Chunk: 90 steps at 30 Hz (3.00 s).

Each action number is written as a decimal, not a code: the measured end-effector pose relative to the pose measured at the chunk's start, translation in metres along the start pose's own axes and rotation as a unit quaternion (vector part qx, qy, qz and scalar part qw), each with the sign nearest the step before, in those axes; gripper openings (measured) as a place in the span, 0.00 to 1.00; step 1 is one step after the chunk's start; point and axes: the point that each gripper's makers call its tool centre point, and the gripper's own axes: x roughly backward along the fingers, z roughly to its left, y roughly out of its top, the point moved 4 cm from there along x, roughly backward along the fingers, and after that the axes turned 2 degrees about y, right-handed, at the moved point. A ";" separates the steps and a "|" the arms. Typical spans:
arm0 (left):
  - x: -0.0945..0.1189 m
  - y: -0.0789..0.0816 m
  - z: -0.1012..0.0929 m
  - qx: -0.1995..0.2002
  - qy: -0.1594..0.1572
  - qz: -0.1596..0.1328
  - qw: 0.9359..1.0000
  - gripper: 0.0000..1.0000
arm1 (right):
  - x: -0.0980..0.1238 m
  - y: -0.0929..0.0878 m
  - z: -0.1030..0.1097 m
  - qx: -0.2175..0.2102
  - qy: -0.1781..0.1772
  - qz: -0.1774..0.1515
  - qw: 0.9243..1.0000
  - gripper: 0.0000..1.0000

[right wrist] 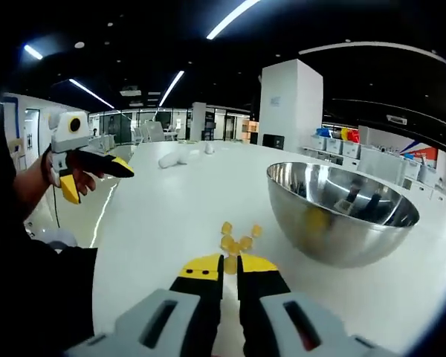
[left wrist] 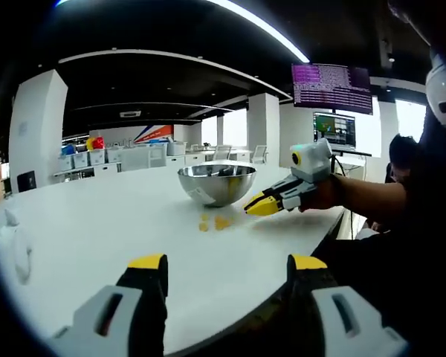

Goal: Pick up the QQ candy scattered on the table and place it into the stainless steel bowl on the table

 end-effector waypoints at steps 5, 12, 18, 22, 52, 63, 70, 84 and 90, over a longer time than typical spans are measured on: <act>-0.004 0.003 -0.003 -0.005 -0.004 0.004 1.000 0.65 | 0.036 0.007 -0.004 -0.011 0.002 -0.026 1.000 0.09; -0.012 0.005 -0.005 -0.007 -0.007 0.006 1.000 0.65 | 0.083 0.004 -0.009 -0.008 -0.011 -0.038 0.999 0.09; -0.022 0.008 -0.011 -0.009 -0.016 0.007 1.000 0.65 | 0.112 -0.010 -0.020 -0.019 -0.042 -0.038 0.998 0.09; -0.029 0.011 -0.016 -0.009 -0.025 0.007 1.000 0.65 | 0.121 -0.018 -0.025 -0.032 -0.053 -0.041 0.997 0.09; -0.036 0.003 -0.011 0.005 -0.036 0.012 0.999 0.64 | 0.054 0.069 -0.101 0.066 -0.030 -0.009 0.997 0.09; -0.029 -0.002 -0.003 0.017 -0.030 0.008 0.999 0.63 | -0.010 0.098 -0.128 0.134 0.013 0.066 0.989 0.09; -0.021 -0.002 0.007 0.024 -0.019 0.001 1.000 0.62 | -0.040 0.100 -0.134 0.159 0.032 0.121 0.979 0.09; -0.018 -0.005 0.014 0.031 -0.014 -0.001 0.999 0.61 | -0.056 0.101 -0.151 0.195 0.032 0.162 0.967 0.20; -0.017 -0.001 0.013 0.028 -0.014 -0.004 1.000 0.60 | -0.043 0.107 -0.140 0.203 0.026 0.160 0.966 0.20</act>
